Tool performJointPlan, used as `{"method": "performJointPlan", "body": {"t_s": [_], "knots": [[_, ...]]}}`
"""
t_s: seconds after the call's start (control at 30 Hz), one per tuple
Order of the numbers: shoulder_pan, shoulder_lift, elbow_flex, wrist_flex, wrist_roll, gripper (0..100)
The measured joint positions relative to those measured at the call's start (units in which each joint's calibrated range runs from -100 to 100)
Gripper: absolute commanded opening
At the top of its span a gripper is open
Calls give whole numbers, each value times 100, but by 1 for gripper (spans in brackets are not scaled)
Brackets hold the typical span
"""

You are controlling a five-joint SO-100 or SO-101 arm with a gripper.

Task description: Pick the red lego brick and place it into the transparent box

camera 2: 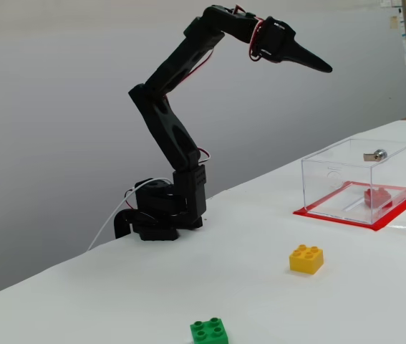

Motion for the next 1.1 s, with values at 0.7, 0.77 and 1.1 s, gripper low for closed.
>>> {"method": "performJointPlan", "body": {"t_s": [0.7, 0.77, 1.1], "knots": [[2350, -4262, 4501, 9, -20, 2], [2340, -4584, 4907, 9, -15, 2], [2361, -5953, 6752, 9, 5, 2]]}}
